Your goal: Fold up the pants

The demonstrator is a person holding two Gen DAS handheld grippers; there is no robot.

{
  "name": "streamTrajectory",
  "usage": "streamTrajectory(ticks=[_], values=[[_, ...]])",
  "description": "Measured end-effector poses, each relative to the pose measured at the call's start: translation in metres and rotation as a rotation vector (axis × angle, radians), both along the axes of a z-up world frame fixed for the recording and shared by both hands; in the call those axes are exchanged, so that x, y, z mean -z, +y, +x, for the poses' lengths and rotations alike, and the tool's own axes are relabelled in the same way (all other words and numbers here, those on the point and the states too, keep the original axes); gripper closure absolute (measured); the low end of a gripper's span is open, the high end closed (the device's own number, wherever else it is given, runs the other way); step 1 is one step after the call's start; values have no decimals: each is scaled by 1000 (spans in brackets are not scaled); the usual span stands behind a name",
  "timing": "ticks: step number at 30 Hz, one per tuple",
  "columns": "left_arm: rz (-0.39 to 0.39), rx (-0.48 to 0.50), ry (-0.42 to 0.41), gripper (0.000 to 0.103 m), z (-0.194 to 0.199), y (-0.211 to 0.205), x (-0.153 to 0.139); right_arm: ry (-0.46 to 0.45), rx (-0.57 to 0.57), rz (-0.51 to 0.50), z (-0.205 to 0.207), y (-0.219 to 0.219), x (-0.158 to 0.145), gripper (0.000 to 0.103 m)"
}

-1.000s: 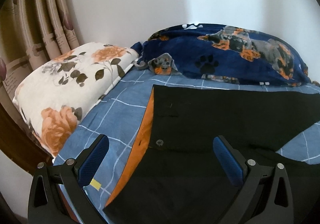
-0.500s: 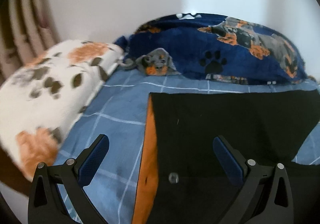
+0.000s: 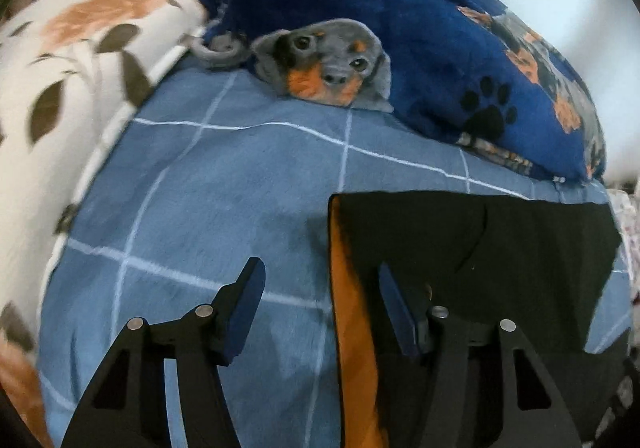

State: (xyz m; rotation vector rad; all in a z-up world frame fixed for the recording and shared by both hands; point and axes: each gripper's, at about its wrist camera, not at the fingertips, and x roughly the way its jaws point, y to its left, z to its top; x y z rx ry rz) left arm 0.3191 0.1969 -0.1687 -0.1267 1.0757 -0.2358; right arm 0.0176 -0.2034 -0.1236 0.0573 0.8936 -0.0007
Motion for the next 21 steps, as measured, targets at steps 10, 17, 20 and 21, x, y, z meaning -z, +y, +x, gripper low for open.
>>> streamTrajectory(ticks=[10,17,20,21], values=[[-177,152,138,48,35,-20,11,28,-7,-18,7,4,5,0],[-269,71,20,94,10,-8,-6,35,-23,-14,10,6,7,0],[-206,57,-66,94,-16,-24,-33,26,-37,11,13,5,2,0],[-184,67,-105,94,-28,-31,-45,26,-39,43,16,3,-1,0]])
